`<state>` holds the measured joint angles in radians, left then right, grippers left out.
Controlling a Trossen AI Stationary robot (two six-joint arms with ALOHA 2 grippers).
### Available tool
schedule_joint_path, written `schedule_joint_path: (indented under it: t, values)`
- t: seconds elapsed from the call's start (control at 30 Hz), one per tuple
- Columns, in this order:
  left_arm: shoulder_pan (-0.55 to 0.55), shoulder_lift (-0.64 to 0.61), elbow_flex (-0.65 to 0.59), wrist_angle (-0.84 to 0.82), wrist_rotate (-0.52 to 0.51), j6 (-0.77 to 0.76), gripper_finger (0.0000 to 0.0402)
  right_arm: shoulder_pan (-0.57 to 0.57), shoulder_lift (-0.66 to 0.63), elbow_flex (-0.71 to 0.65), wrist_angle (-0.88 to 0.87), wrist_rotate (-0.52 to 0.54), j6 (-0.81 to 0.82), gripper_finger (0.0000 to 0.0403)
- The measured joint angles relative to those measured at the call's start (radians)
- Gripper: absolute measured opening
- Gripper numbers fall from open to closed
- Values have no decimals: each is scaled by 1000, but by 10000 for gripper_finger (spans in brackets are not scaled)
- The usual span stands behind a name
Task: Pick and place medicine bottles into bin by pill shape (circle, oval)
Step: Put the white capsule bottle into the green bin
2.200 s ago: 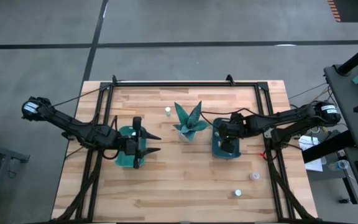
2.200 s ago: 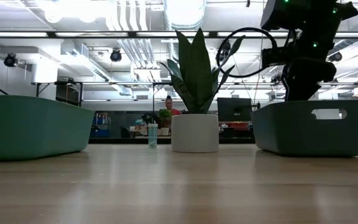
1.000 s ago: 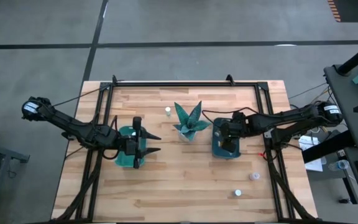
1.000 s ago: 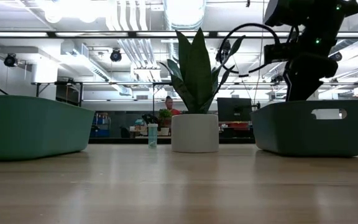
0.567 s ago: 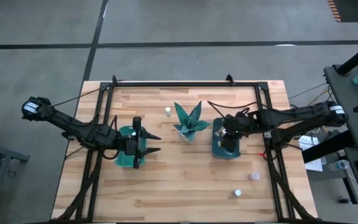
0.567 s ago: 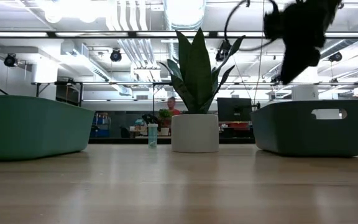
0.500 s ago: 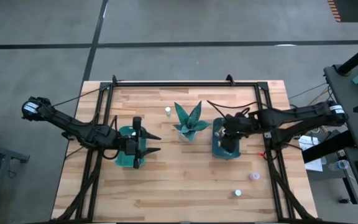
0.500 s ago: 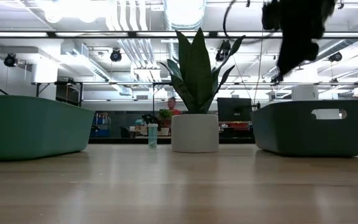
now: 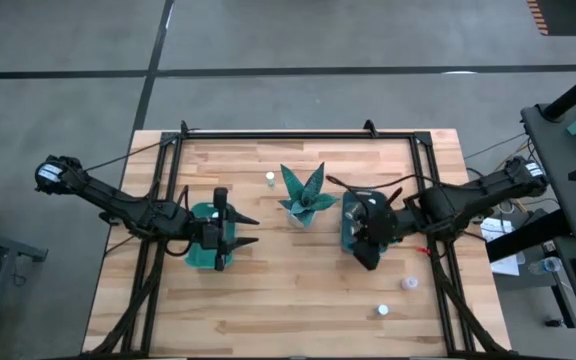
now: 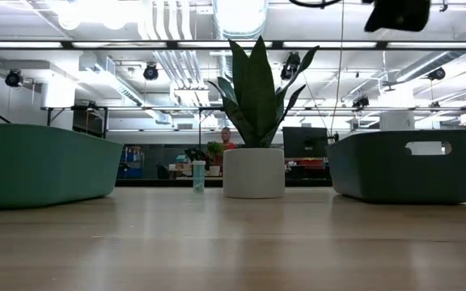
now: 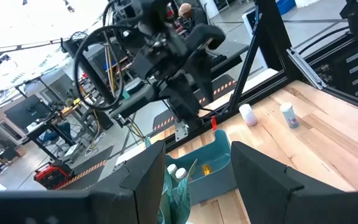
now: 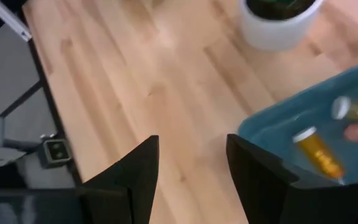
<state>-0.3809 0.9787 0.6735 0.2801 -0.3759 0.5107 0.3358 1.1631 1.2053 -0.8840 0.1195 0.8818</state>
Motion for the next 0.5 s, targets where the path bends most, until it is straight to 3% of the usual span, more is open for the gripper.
schedule_joint_path:
  t: [0.23, 0.5]
  values:
    - [0, 0, -3, 0, 0, 0, 167, 86, 28, 5, -4, -19, 87, 178]
    - [0, 0, -3, 1, 0, -3, 167, 125, 33, -45, -2, -14, -18, 178]
